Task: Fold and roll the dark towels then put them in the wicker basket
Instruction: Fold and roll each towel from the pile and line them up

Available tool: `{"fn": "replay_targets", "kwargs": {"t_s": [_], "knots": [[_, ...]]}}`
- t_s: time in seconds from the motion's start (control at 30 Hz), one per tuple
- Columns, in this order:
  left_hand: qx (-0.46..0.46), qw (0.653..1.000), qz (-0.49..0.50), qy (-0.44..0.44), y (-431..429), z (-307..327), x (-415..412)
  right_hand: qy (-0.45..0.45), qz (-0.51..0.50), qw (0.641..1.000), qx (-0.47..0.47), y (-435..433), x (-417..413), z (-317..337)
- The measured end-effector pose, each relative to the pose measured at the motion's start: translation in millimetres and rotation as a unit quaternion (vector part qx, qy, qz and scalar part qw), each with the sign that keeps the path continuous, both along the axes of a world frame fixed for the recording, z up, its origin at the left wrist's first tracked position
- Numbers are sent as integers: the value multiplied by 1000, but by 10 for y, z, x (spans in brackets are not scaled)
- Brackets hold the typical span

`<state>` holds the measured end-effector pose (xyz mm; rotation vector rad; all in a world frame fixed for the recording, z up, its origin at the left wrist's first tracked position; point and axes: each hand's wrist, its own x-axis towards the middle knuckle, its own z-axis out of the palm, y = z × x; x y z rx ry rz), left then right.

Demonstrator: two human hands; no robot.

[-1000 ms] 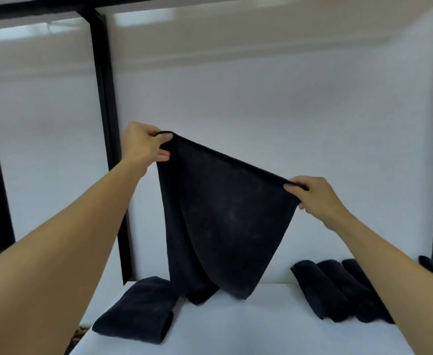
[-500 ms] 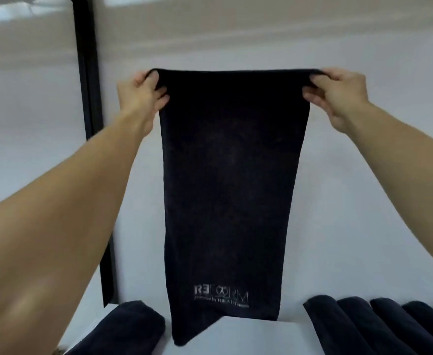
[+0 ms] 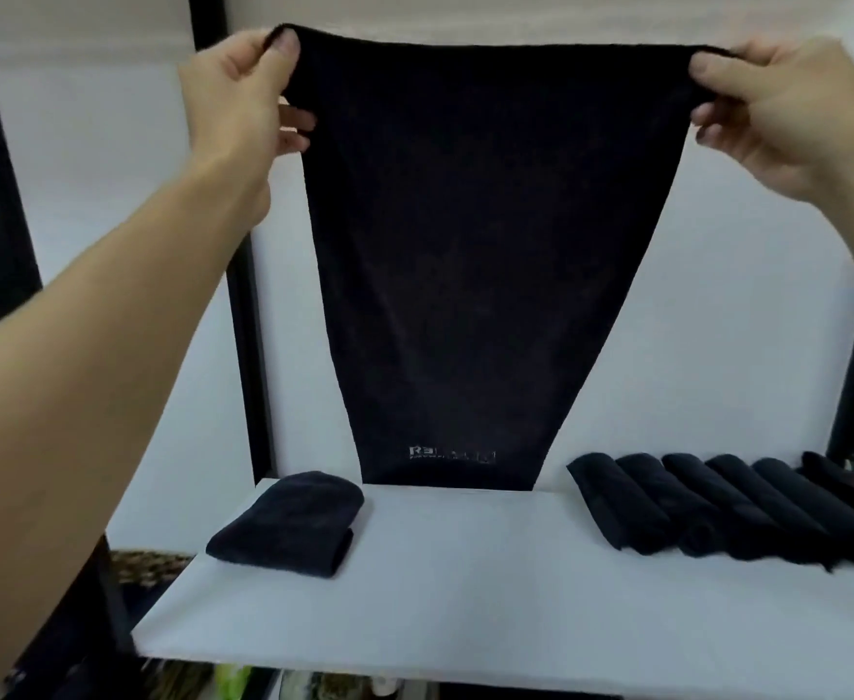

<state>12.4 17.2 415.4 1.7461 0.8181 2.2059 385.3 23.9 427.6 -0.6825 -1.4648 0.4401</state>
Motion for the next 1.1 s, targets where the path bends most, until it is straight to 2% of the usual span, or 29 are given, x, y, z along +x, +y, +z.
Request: {"fn": "replay_targets", "kwargs": {"t_s": [0.17,0.3,0.37,0.47,0.57,0.7,0.9,1.1], "knots": [[-57,997,44,40,-325,-470,-129,-54,-8,994,-97,-401,30,-460],[-212,973,59,64,-186,-1189,-195,-104,-44,972,-205,-314,-30,-1132],[-307,944,76,91,-25,-1764,-253,-136,-58,952,-268,-154,-75,-1661],[-433,882,104,152,209,-2739,-331,-205,-67,905,-366,76,-146,-2575],[-516,829,96,195,453,-3516,-360,-283,-67,856,-428,306,-235,-3343],[-541,806,87,223,931,-3859,-313,-326,-49,830,-449,775,-300,-3667],[-482,836,140,221,1868,-3705,-248,-356,-94,840,-398,1745,-239,-3545],[-482,777,224,337,2553,-3900,-249,-451,-200,789,-366,2519,-369,-3992]]}}
